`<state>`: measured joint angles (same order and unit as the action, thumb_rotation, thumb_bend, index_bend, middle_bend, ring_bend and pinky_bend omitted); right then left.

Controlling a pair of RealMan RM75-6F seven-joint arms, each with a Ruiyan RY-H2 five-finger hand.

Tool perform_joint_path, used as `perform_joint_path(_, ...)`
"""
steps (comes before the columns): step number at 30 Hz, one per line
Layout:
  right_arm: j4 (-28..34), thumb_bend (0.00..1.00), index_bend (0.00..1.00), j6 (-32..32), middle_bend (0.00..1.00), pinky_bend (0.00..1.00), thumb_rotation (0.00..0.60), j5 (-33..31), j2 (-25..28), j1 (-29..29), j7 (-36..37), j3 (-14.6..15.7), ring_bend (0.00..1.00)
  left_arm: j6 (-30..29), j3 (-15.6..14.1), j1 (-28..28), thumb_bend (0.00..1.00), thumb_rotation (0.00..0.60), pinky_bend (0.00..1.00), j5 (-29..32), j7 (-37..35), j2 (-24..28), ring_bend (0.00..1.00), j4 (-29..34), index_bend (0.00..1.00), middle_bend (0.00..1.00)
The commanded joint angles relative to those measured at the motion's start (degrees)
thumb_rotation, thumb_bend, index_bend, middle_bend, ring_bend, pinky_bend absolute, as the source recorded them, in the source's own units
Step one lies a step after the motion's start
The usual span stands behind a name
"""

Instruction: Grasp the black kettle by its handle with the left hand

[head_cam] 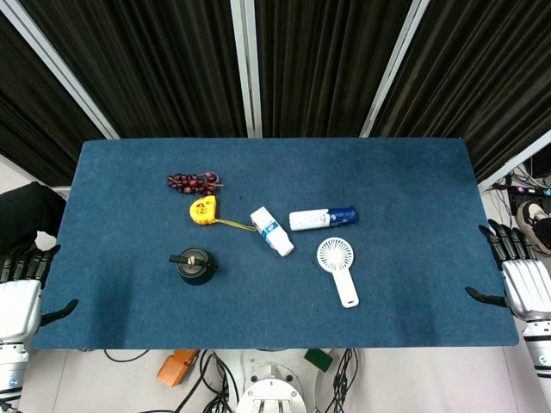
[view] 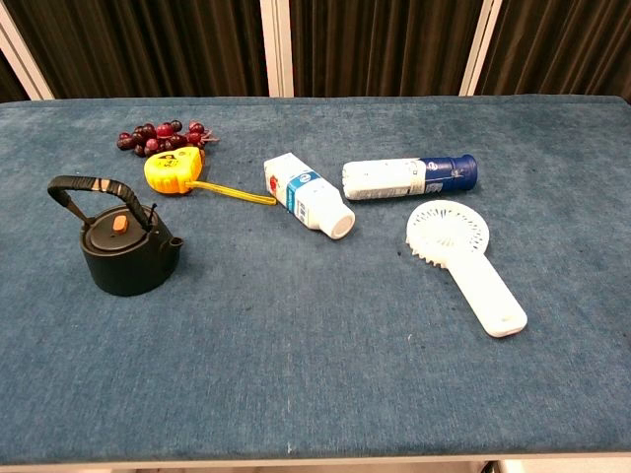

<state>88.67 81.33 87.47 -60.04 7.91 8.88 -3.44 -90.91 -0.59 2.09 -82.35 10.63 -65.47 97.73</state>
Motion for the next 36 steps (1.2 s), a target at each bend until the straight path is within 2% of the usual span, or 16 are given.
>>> perform_joint_path(1,0.62,0.00,0.00,-0.20,0.03,0.00,0.600,-0.41,0.35,-0.04,-0.45,-0.07,0.00,0.67,0.37,0.05,0.15,0.600,0.00,0.59,0.13,-0.21,0.12,-0.07,0.13,0.19)
perform_joint_path(7,2.18,0.00,0.00,0.82,0.03,0.00,0.600,-0.48,2.01,-0.46,-0.60,-0.39,0.00,1.58,1.53,0.86,0.15,0.600,0.00,0.46,1.28,-0.54,0.12,0.88,0.13,0.19)
perform_joint_path(11,2.95,0.00,0.00,3.02,0.03,0.00,0.600,0.09,3.35,-1.09,-0.73,-0.93,0.00,3.46,3.02,3.49,0.15,0.600,0.00,-1.35,3.11,-1.02,0.12,2.71,0.13,0.19)
perform_joint_path(18,3.57,0.00,0.00,4.34,0.03,0.00,0.600,0.62,4.62,-1.67,-0.35,-1.04,0.00,12.15,5.94,11.05,0.15,0.600,0.00,-1.69,8.87,-3.64,0.13,6.63,0.17,0.19)
perform_joint_path(26,3.27,0.00,0.00,4.49,0.03,0.00,0.600,0.16,4.95,-2.32,0.61,-0.80,0.00,21.60,7.95,18.42,0.12,0.600,0.00,3.15,18.41,-7.39,0.17,9.85,0.24,0.23)
perform_joint_path(30,2.98,0.00,0.00,4.21,0.03,0.00,0.600,-0.01,4.93,-2.38,0.96,-0.73,0.00,23.56,8.34,20.55,0.11,0.600,0.00,6.58,23.89,-8.94,0.23,10.79,0.31,0.30)
perform_joint_path(36,2.45,0.00,0.00,3.72,0.03,0.00,0.600,-0.22,4.62,-2.30,1.31,-0.69,0.00,25.24,7.84,22.63,0.10,0.600,0.00,12.04,29.30,-10.94,0.29,12.26,0.36,0.36)
